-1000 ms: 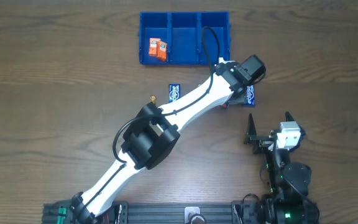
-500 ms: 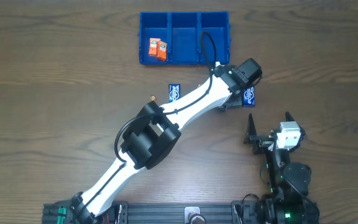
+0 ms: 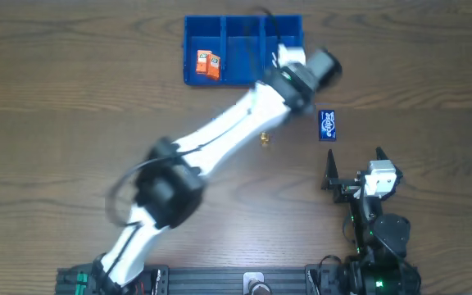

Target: Sort Candies Into Trays

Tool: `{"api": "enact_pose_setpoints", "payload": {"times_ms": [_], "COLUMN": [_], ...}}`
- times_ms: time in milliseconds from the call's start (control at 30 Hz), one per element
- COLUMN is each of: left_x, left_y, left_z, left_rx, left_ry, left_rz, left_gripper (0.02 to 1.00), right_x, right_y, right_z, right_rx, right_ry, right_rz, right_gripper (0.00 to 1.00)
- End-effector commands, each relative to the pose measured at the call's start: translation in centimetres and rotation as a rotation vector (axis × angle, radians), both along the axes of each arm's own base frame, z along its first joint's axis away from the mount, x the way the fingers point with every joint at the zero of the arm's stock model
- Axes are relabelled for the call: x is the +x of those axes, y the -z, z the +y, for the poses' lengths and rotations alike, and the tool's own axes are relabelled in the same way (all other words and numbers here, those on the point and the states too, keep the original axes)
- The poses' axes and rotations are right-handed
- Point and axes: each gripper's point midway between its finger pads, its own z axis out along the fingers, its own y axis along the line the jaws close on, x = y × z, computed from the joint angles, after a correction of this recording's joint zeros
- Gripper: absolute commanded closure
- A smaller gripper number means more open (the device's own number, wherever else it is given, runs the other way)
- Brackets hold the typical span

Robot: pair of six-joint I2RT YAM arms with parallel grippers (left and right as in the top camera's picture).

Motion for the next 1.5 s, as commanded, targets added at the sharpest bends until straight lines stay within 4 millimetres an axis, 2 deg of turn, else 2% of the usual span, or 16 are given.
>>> {"api": "enact_pose_setpoints", "payload": {"times_ms": [33,133,233,400,467,667,967,1100,1167,1300,1400,1433,1500], "left_x": [5.1,6.8,8.7,10.0,10.1,9.8,9.9,9.9,10.0,10.3,10.4,10.4,10.5], "left_y": [-11.6,-10.8,-7.6,-1.4,0.2,2.1,2.7,3.9,4.7,4.8,4.8,4.8,4.8], "left_z": [10.1,14.0,16.4,17.1,17.1,17.6,18.7,18.9,18.7,18.4,18.4,18.4,18.4], "left_rx": [0.03,0.034,0.014,0.062,0.067,0.077,0.104,0.111,0.108,0.095,0.093,0.092,0.088], "left_ry": [-0.088,-0.114,-0.124,-0.101,-0.1,-0.081,-0.023,-0.025,-0.021,-0.017,-0.019,-0.019,-0.027], "left_rz": [-0.225,-0.176,-0.093,0.021,0.051,0.103,0.122,0.143,0.155,0.146,0.141,0.141,0.14], "left_gripper": [0.728,0.737,0.737,0.733,0.733,0.737,0.739,0.735,0.717,0.665,0.586,0.531,0.321], "right_x": [0.0,0.0,0.0,0.0,0.0,0.0,0.0,0.0,0.0,0.0,0.0,0.0,0.0], "right_y": [0.2,0.2,0.2,0.2,0.2,0.2,0.2,0.2,0.2,0.2,0.2,0.2,0.2], "right_z": [0.1,0.1,0.1,0.1,0.1,0.1,0.1,0.1,0.1,0.1,0.1,0.1,0.1], "right_rx": [-0.014,-0.014,-0.014,-0.014,-0.014,-0.014,-0.014,-0.014,-0.014,-0.014,-0.014,-0.014,-0.014], "right_ry": [-0.008,-0.008,-0.008,-0.008,-0.008,-0.008,-0.008,-0.008,-0.008,-0.008,-0.008,-0.008,-0.008], "right_rz": [0.002,0.002,0.002,0.002,0.002,0.002,0.002,0.002,0.002,0.002,0.002,0.002,0.002], "right_gripper": [0.001,0.001,0.003,0.001,0.003,0.001,0.001,0.001,0.003,0.001,0.003,0.003,0.003]}}
